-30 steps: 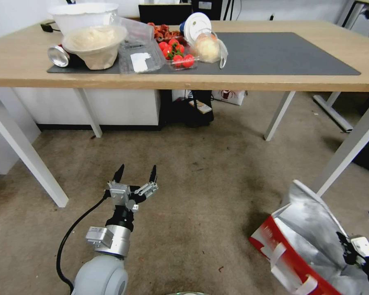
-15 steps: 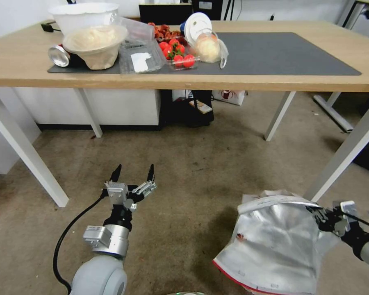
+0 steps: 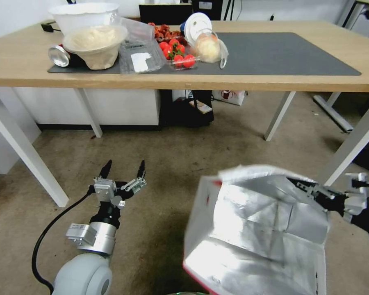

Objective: Pick up the food delivery bag from the floor and place it on the table.

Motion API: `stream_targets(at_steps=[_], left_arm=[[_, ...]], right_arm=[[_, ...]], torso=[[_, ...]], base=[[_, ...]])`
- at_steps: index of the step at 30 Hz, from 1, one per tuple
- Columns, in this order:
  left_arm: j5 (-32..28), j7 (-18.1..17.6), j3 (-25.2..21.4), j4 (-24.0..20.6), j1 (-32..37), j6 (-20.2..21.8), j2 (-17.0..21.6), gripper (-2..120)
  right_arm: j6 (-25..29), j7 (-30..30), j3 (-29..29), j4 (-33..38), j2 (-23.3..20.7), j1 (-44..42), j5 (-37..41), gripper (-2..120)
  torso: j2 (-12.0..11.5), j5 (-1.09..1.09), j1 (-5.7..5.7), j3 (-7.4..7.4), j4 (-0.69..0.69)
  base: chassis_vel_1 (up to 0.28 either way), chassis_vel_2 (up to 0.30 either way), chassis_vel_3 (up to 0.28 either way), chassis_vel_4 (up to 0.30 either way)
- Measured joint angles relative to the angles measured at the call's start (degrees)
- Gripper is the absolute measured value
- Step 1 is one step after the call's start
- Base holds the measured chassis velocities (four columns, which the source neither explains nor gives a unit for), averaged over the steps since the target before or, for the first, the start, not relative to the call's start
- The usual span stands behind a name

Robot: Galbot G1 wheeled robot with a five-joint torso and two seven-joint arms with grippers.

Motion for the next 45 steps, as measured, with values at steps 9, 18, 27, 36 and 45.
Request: stream_targets(at_steps=[9,18,27,36,45], left_arm=[[-3.6,-6.4,0.2,-0.2,0.8,-1.6,3.7,100],[-4.6,-7.8,0.0,-0.7,1.1,-2.3,4.9,100],[-4.5,-8.9,0.3,-1.6,1.9,-2.8,5.2,100],[-4.4,-8.9,0.6,-1.5,1.9,-3.1,5.3,100],[-5.1,-8.7,0.6,-1.6,2.0,-3.7,5.6,100]], right_arm=[[0.5,-9.9,-1.1,0.8,0.1,0.0,2.4,0],[0.7,-11.5,-3.3,2.4,0.3,0.4,1.3,0],[0.8,-12.0,-3.5,2.0,0.7,0.6,-0.8,0],[1.1,-12.7,-4.0,1.4,0.7,0.7,-3.2,0],[1.6,-13.5,-4.4,1.3,1.3,0.6,-5.8,0]], torso=[[0.0,0.00,0.00,0.00,-0.01],[0.0,0.00,0.00,0.00,0.00],[0.0,0.00,0.00,0.00,0.00],[0.0,0.00,0.00,0.00,0.00],[0.5,0.00,0.04,0.30,-0.01]], base=[[0.000,0.000,0.000,0.000],[0.000,0.000,0.000,0.000],[0.000,0.000,0.000,0.000],[0.000,0.000,0.000,0.000],[0.000,0.000,0.000,0.000]])
